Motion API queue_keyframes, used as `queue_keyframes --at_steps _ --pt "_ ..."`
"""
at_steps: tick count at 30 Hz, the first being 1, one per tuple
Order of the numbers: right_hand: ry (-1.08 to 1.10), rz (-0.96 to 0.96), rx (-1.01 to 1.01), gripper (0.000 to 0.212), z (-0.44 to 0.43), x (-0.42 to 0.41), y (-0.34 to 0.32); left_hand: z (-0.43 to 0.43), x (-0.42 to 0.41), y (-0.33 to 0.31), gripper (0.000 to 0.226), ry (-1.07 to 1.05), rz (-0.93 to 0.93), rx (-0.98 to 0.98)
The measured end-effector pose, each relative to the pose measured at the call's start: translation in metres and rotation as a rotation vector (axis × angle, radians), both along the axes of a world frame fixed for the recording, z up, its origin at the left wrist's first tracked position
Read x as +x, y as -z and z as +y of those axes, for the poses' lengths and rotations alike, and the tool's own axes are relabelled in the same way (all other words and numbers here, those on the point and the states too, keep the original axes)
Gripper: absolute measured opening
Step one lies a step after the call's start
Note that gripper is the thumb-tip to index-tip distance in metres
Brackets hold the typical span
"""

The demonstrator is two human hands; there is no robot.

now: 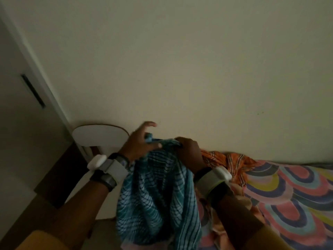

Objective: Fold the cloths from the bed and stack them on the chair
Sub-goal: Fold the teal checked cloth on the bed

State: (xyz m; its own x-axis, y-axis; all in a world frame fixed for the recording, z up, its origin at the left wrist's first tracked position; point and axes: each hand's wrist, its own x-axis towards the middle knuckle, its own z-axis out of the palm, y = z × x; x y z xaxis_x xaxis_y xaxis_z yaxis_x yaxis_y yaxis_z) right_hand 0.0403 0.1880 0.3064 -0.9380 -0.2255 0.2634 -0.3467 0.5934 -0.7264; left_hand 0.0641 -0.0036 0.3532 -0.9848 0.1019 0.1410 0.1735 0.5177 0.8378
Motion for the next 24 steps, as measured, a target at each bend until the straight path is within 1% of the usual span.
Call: queue_keyframes --at_steps 1,2,3,4,6,8,9,11,13,14,15,16,17,18,20,21,22,23,24 --pt "-0.045 0.039 0.027 0.019 -0.012 -0.003 -0.015 0.009 -0.002 0.006 0.059 0.130 -0.024 -0.137" --pt "-0.075 0.073 0.051 0.020 -0.020 -0.005 -0.024 0.015 -0.006 0.010 0.050 0.159 0.001 -0.266" --pt "-0.091 0.106 0.071 0.021 -0.024 -0.006 -0.029 0.016 -0.009 0.009 0.035 0.108 0.067 -0.377" --pt "-0.097 0.124 0.063 0.017 -0.025 -0.007 -0.029 0.012 -0.012 0.006 0.031 0.050 0.130 -0.428" --pt "-0.086 0.092 -0.019 0.005 -0.014 -0.007 -0.019 0.000 -0.015 0.004 0.033 0.006 0.202 -0.452" --pt "-0.130 0.071 -0.010 0.012 -0.001 -0.002 0.004 -0.010 -0.012 -0.001 0.029 -0.014 0.224 -0.362" --pt "-0.136 0.082 0.024 0.012 0.006 0.005 0.018 -0.015 -0.012 -0.003 0.027 -0.074 0.242 -0.289" --pt "-0.043 0.096 0.062 0.007 0.026 0.015 0.057 -0.027 -0.015 -0.008 0.025 -0.313 0.303 -0.115" --pt "0.111 -0.005 0.098 0.009 0.050 0.025 0.103 -0.045 -0.020 -0.012 0.026 -0.589 0.320 -0.023" --pt "0.156 -0.077 0.132 0.011 0.060 0.028 0.123 -0.051 -0.021 -0.013 0.029 -0.650 0.321 -0.021" --pt "0.168 -0.142 0.151 0.013 0.066 0.031 0.135 -0.051 -0.022 -0.014 0.032 -0.633 0.346 -0.056" --pt "0.156 -0.180 0.129 0.014 0.065 0.031 0.138 -0.047 -0.021 -0.015 0.033 -0.568 0.369 -0.090" --pt "0.131 -0.205 0.074 0.015 0.059 0.031 0.130 -0.036 -0.019 -0.016 0.034 -0.495 0.386 -0.096" --pt "0.089 -0.200 -0.020 0.020 0.047 0.029 0.116 -0.024 -0.017 -0.016 0.034 -0.435 0.392 -0.098" --pt "-0.021 -0.109 -0.231 0.043 0.016 0.027 0.070 -0.003 -0.015 -0.014 0.036 -0.327 0.415 -0.127" --pt "-0.077 -0.048 -0.286 0.052 -0.001 0.025 0.048 0.001 -0.013 -0.014 0.037 -0.279 0.404 -0.123" --pt "-0.109 0.003 -0.306 0.056 -0.014 0.022 0.031 0.007 -0.012 -0.014 0.039 -0.215 0.381 -0.106" --pt "-0.124 0.058 -0.308 0.054 -0.025 0.019 0.014 0.010 -0.010 -0.017 0.040 -0.134 0.333 -0.084" --pt "-0.133 0.129 -0.302 0.046 -0.034 0.015 0.003 0.009 -0.009 -0.019 0.041 -0.057 0.275 -0.074"
